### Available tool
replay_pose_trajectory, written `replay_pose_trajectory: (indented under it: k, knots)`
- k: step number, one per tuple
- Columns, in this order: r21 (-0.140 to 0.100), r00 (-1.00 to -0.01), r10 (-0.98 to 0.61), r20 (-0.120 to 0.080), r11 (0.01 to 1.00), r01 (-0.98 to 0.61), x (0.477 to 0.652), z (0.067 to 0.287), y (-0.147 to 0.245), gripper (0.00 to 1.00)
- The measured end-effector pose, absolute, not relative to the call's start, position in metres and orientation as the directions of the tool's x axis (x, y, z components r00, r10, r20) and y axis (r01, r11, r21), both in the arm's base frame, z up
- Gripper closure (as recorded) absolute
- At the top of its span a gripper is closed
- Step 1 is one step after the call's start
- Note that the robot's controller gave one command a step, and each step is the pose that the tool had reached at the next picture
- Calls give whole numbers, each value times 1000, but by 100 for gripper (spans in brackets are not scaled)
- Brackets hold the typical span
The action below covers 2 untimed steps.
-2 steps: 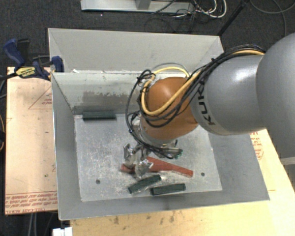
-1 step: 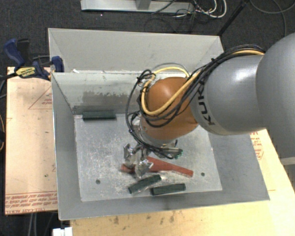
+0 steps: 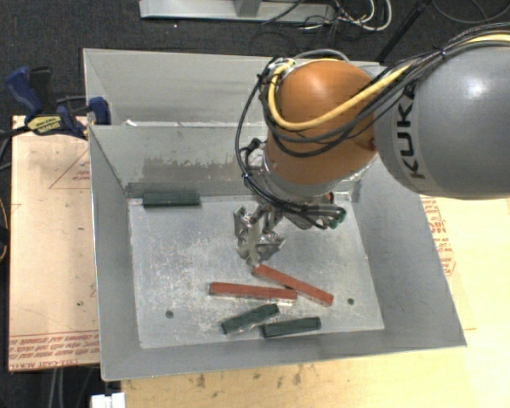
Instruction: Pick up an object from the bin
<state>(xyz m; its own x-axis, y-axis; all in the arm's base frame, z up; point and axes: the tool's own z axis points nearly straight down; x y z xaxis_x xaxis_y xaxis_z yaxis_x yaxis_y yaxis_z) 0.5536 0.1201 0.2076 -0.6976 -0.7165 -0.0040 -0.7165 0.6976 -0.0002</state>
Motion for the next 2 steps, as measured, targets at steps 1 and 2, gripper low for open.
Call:
replay_pose_trajectory:
  k: [1, 2]
  knots:
    - [1, -697, -717, -3, 697, -717, 553, 207, 120, 0]
    - [1, -697, -717, -3, 697, -717, 553, 207, 120, 0]
